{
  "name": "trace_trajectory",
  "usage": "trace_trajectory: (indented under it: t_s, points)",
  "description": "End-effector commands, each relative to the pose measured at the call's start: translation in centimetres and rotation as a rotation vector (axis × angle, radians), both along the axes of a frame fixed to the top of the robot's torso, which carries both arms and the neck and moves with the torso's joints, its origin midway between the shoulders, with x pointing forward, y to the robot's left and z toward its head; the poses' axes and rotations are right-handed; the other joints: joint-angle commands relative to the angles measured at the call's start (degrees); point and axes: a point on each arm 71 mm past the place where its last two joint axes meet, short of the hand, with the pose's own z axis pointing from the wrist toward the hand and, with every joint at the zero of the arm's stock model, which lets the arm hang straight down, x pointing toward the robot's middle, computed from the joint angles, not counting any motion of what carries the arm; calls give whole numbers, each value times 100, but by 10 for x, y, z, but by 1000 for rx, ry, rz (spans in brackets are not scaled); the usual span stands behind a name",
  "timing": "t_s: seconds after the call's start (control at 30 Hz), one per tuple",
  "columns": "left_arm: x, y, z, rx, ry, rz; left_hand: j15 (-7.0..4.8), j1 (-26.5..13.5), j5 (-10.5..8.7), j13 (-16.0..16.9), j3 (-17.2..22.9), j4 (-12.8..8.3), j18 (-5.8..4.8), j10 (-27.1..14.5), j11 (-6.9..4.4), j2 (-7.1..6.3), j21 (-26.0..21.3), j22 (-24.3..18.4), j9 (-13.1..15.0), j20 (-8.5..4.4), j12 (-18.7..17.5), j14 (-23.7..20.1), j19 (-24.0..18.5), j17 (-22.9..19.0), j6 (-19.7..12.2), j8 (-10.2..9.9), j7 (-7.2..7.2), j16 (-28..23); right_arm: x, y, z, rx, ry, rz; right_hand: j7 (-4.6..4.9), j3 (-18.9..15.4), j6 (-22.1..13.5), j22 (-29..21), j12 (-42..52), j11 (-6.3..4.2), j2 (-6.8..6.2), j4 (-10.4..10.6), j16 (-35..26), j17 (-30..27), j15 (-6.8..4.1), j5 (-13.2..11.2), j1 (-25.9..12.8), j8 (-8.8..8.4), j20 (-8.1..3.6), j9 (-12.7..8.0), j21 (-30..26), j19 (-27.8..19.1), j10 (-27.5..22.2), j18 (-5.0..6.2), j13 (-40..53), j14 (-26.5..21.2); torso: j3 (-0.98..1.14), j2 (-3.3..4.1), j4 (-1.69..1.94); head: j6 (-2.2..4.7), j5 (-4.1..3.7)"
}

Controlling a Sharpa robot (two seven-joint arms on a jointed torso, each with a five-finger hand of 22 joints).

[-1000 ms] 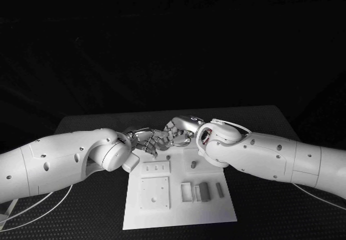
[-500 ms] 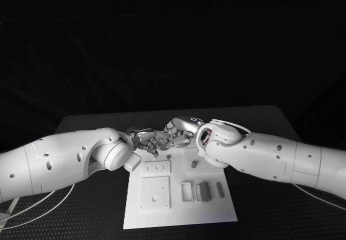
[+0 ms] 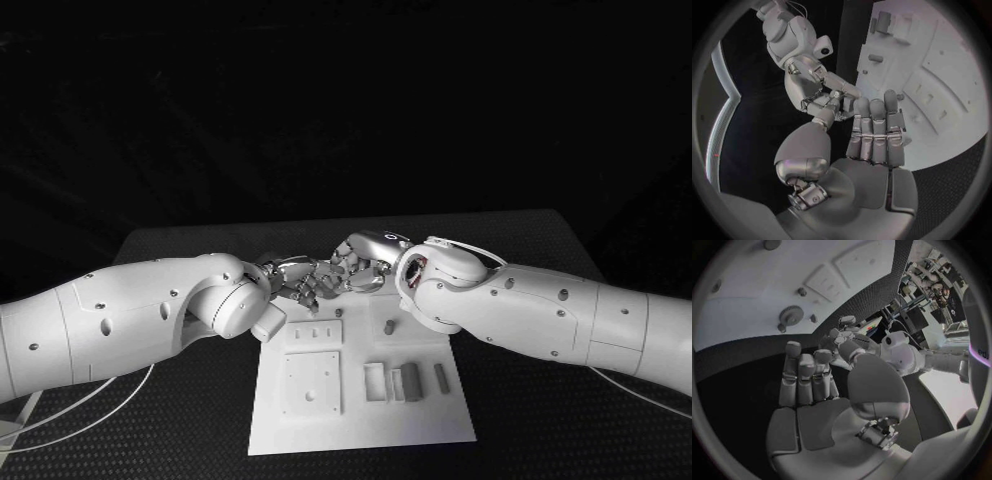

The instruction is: Assemble the parts on the task board

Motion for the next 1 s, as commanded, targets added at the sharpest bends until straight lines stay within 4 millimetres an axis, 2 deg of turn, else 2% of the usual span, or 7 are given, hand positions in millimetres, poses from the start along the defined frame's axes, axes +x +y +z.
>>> trace_trajectory:
  t_s: [0.03, 0.23, 0.4, 0.57, 0.83, 0.9, 1.0]
  points:
    - [-1, -3, 1, -2, 1, -31, -8, -16, -8, -9, 39, -2, -22, 54, -10, 20, 33, 21, 50, -4, 44, 65, 57, -60, 52, 19, -13, 51, -1, 1, -1, -10, 5, 13, 155, 36, 207, 90, 2, -15, 63, 11, 21, -7, -25, 17, 16, 18, 9, -5, 25, 43, 39, 34, -7, 1, -1, 0, 0, -9, 0]
    - [0, -1, 1, 8, -1, -34, -60, 89, -5, -9, 83, -33, -30, 134, -48, 108, 88, 68, 141, -50, 98, 131, 121, -179, 125, 13, -49, 176, -2, 2, -1, -11, 7, 17, 155, 37, 209, 90, 2, -16, 64, 11, 21, -8, -26, 17, 16, 18, 8, -4, 25, 44, 41, 34, -8, 2, -5, 0, -2, -18, 4]
    - [0, -2, 1, 8, -3, -34, -83, 222, -8, -13, 126, -38, -46, 157, -61, 256, 111, 98, 211, -76, 127, 138, 137, -277, 155, -7, -62, 264, -2, 3, -2, -16, 11, 20, 154, 38, 212, 89, 1, -16, 65, 12, 22, -9, -26, 17, 15, 18, 8, -3, 25, 44, 42, 34, -9, 3, -6, 0, 1, -13, 5]
    - [-1, -3, 1, 7, -1, -37, -90, 216, -24, -19, 319, 84, -67, 166, -61, 127, 122, 116, 287, -94, 145, 130, 159, -386, 171, -35, -61, 346, -2, 3, -2, -16, 12, 21, 153, 42, 215, 89, 0, -17, 70, 11, 22, -11, -27, 17, 17, 19, 7, -2, 25, 45, 44, 34, -9, 4, -6, -3, 13, -25, 26]
    - [-1, -2, 1, 11, 6, -35, -97, 116, -25, -24, 385, 155, -79, 158, -60, -104, 128, 137, 348, -110, 157, 115, 162, -494, 173, -75, -61, 413, -2, 5, -2, -14, 11, 24, 151, 45, 218, 89, -1, -19, 71, 9, 22, -13, -28, 17, 20, 19, 5, -1, 24, 45, 46, 34, -10, 4, 1, -2, -11, -31, 39]
    - [-1, -2, 1, 15, 9, -34, -97, 33, -26, -30, 383, 203, -81, 145, -51, -245, 124, 140, 353, -114, 152, 105, 158, -536, 141, -115, -48, 428, -2, 5, -2, -14, 11, 25, 151, 45, 219, 89, -2, -19, 72, 10, 22, -13, -29, 17, 19, 19, 5, 0, 24, 46, 46, 34, -10, 5, 2, 0, -12, -35, 37]
    - [-1, -2, 0, 24, 9, -35, -100, -60, -26, -35, 397, 267, -81, 139, -40, -383, 121, 144, 351, -121, 153, 97, 157, -589, 99, -176, -31, 456, -2, 5, -2, -13, 10, 25, 151, 46, 220, 89, -2, -19, 72, 10, 23, -14, -29, 17, 20, 19, 5, 0, 24, 46, 47, 34, -10, 5, -1, 1, -10, -36, 32]
